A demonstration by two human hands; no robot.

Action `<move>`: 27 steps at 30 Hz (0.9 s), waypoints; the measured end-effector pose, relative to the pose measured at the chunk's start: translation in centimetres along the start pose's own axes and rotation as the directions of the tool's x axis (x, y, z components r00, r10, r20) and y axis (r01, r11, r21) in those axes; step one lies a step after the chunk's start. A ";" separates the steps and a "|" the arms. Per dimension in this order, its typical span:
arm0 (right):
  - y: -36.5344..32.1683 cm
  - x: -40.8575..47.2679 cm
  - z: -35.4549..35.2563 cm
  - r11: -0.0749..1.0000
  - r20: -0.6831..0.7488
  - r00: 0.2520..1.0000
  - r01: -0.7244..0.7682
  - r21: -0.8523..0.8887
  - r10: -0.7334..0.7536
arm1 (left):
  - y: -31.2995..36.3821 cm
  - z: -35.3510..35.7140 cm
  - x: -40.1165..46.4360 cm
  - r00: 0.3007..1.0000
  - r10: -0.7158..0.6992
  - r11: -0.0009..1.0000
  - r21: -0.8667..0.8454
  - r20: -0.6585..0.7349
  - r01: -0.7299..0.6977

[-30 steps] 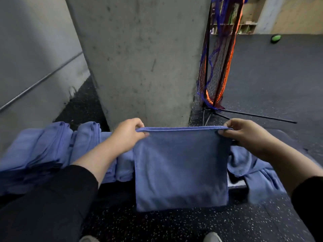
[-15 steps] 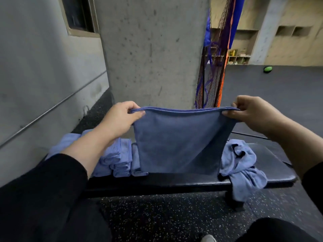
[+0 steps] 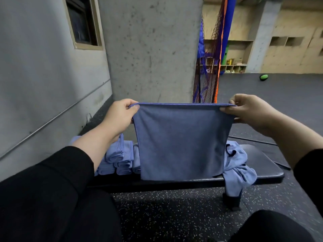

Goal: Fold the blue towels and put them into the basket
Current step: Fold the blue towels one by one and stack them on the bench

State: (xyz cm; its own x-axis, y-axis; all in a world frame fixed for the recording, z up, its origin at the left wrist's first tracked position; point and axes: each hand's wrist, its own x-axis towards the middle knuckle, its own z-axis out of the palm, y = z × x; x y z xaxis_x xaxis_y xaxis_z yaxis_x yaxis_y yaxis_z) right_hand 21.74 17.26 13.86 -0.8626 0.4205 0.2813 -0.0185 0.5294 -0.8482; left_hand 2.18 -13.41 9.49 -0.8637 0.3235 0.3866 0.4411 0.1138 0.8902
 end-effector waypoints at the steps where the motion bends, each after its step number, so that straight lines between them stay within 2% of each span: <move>1: 0.3 -0.3 -0.1 0.999 0.038 0.999 -0.019 0.032 0.017 | 0.0 0.1 -0.5 1.000 -0.003 1.000 0.004 0.002 0.003; 6: 2.5 -2.0 -0.4 0.975 0.161 0.983 -0.123 0.187 0.093 | -0.8 0.7 -2.3 0.999 -0.038 0.999 0.013 0.034 0.037; 10: 4.3 -2.1 0.0 0.938 0.190 0.973 -0.186 0.293 0.133 | -2.1 1.6 -2.5 0.993 -0.091 0.996 0.008 0.074 0.091; 18: 10.4 4.2 2.2 0.950 0.016 0.967 -0.253 0.180 0.255 | -9.0 6.3 3.6 0.976 -0.186 0.981 0.076 0.112 0.178; 20: 12.2 7.7 3.2 0.959 -0.046 0.963 -0.260 0.114 0.266 | -10.9 8.1 7.0 0.975 -0.191 0.976 0.129 0.109 0.177; 22: 14.8 12.1 4.8 0.964 -0.098 0.962 -0.261 -0.061 0.254 | -13.3 10.0 11.2 0.974 -0.202 0.951 0.259 0.099 0.171; 23: 16.2 14.2 5.8 0.933 -0.089 0.960 -0.278 -0.226 0.264 | -14.9 11.0 13.1 0.972 -0.216 0.906 0.390 0.094 0.164; 25: 19.4 17.1 8.2 0.774 -0.051 0.961 -0.249 -0.582 0.271 | -18.1 13.5 15.0 0.973 -0.206 0.761 0.643 0.107 0.090; 27: 21.9 17.6 11.1 0.723 0.007 0.977 -0.153 -0.673 0.214 | -20.7 16.8 14.2 0.962 -0.146 0.712 0.699 0.232 -0.061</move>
State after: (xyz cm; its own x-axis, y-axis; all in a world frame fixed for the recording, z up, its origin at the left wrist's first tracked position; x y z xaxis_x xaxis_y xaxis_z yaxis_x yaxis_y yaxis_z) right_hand 0.53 28.13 -4.76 -0.8503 0.5185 0.0904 0.4590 0.8146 -0.3545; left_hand -15.12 4.57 -7.46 -0.8382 0.5126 0.1863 0.5375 0.7182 0.4420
